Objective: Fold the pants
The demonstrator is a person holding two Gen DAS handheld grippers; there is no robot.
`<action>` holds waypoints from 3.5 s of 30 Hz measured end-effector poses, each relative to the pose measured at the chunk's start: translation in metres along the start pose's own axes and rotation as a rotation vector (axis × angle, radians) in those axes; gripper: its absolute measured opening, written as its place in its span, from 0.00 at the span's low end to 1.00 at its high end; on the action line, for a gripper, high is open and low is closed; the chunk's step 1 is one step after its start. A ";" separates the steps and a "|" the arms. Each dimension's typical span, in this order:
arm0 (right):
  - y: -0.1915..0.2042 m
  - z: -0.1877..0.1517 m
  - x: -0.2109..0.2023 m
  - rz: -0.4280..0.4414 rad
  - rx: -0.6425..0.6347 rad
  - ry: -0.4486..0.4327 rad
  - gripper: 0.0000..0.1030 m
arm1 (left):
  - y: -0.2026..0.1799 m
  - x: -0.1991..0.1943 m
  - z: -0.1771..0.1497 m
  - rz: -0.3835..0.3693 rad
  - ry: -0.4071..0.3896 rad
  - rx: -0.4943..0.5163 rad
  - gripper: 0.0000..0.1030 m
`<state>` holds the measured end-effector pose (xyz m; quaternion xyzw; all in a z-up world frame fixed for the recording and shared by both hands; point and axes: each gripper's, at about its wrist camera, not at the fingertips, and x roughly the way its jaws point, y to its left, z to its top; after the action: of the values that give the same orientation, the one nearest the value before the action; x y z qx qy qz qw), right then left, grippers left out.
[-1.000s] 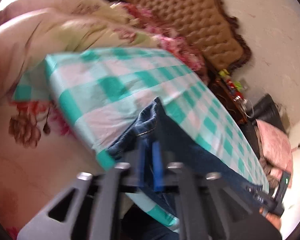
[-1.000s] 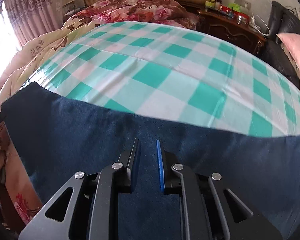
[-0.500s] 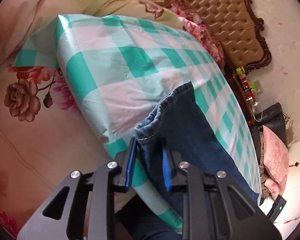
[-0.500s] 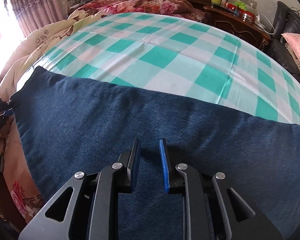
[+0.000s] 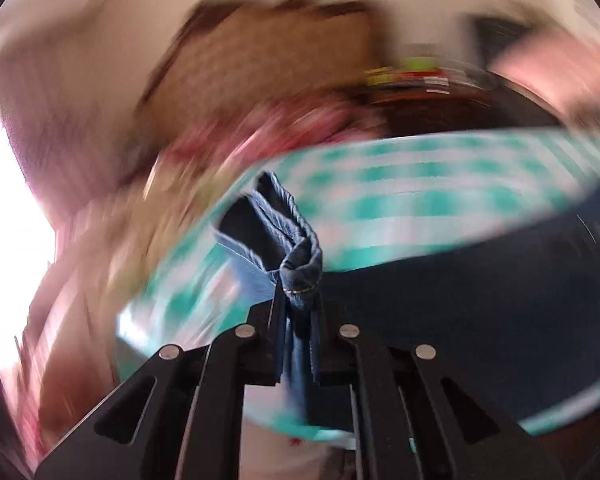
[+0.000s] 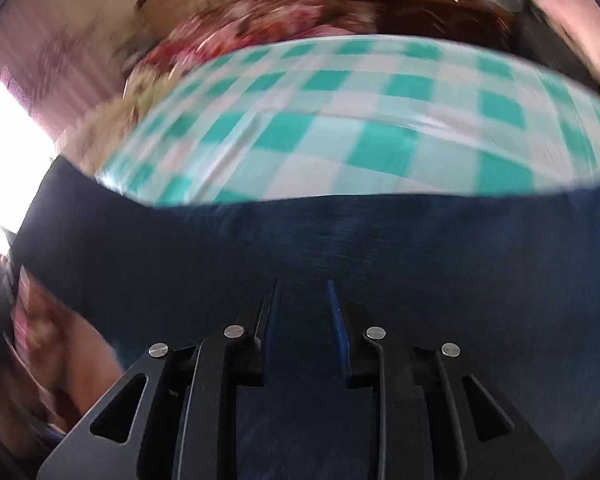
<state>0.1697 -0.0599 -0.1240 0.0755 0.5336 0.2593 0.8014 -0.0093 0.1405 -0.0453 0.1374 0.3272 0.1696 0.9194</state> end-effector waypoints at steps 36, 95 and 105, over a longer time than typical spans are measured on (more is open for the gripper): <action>-0.031 -0.039 0.003 0.181 0.137 0.140 0.26 | -0.114 -0.002 -0.052 -0.582 0.092 0.075 0.15; -0.050 -0.041 0.007 0.260 0.244 0.186 0.50 | -0.143 -0.033 -0.089 -0.576 0.012 0.349 0.34; -0.054 -0.042 0.017 0.516 0.425 0.290 0.77 | -0.094 -0.040 -0.048 -0.658 0.001 0.160 0.14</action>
<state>0.1559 -0.1042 -0.1772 0.3348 0.6470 0.3443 0.5923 -0.0488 0.0460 -0.0931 0.0960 0.3667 -0.1621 0.9111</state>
